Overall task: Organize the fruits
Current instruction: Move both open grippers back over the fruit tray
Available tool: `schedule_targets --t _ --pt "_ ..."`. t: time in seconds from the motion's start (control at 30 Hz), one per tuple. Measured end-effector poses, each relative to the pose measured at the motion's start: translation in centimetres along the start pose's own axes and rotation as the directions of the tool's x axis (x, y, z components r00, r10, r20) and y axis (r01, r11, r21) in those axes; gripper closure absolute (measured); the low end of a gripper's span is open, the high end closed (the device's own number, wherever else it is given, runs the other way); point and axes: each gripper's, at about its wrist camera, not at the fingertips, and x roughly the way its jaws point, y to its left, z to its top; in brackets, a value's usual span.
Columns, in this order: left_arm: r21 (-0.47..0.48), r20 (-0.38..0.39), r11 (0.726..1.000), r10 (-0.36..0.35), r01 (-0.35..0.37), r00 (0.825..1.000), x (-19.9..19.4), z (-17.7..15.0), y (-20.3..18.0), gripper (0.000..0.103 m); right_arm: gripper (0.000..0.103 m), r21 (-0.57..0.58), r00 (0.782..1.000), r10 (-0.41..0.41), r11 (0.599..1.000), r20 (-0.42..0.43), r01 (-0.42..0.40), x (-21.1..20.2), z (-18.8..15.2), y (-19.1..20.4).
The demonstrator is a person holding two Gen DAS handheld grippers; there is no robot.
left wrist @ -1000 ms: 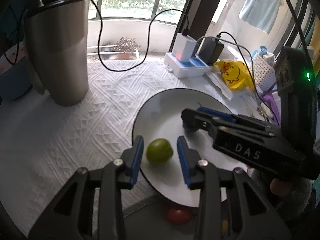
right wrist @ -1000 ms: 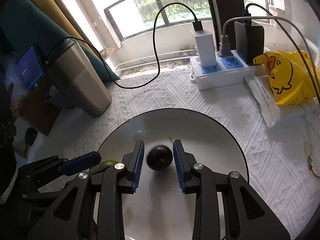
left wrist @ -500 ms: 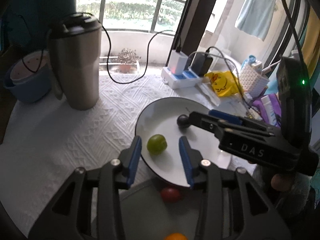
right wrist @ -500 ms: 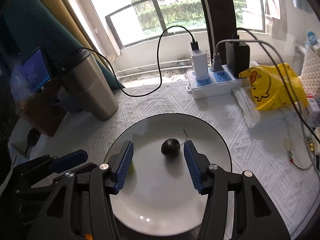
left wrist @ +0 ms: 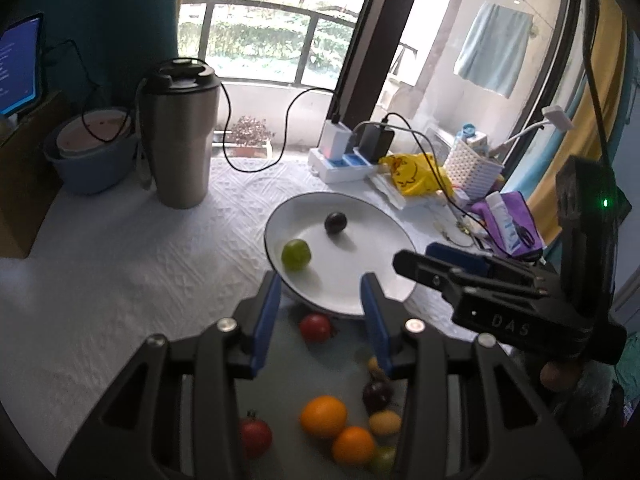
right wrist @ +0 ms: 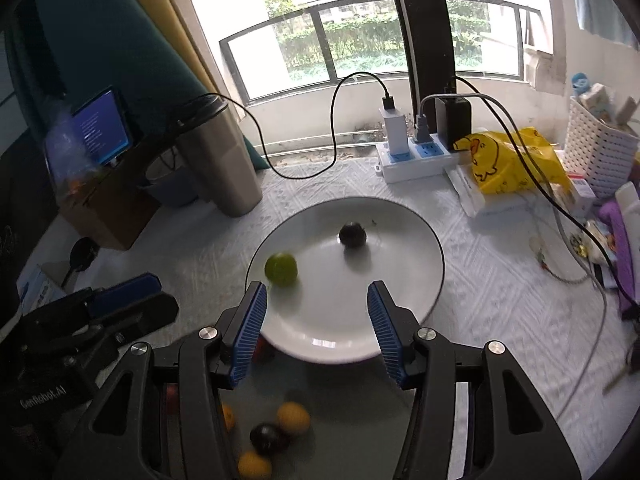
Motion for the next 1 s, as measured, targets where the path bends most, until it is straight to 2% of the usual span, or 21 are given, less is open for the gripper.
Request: schedule_targets --t 0.17,0.23,0.27,0.3,0.67,1.0 --pt "-0.002 -0.001 1.0 0.005 -0.005 1.0 -1.3 -1.6 0.0 0.057 0.048 -0.011 1.0 -0.018 1.0 0.002 0.018 -1.5 -1.8 0.8" --pt "-0.006 -0.008 1.0 0.004 -0.004 1.0 -1.7 -2.4 0.1 0.047 0.048 -0.018 1.0 -0.025 1.0 0.003 0.025 -2.0 -2.5 1.0" --pt "-0.009 -0.009 1.0 0.0 0.0 1.0 -1.9 -2.8 0.1 0.035 0.048 -0.022 1.0 -0.029 0.999 0.003 0.029 -2.3 -3.0 1.2" --pt "-0.015 -0.009 1.0 -0.006 0.006 1.0 -2.1 -3.2 0.2 0.031 0.048 -0.025 0.999 -0.031 0.999 0.004 0.032 -2.6 -3.4 1.4" --pt "-0.041 -0.022 0.999 -0.008 0.007 1.0 -4.1 -7.3 0.1 0.031 0.048 -0.071 0.999 -0.046 0.996 0.002 0.046 -5.2 -7.8 3.4" --pt "-0.046 -0.046 0.999 -0.006 0.004 0.999 -5.4 -10.5 0.6 0.031 0.048 -0.127 1.0 -0.018 0.992 -0.008 0.017 -6.0 -11.4 5.9"
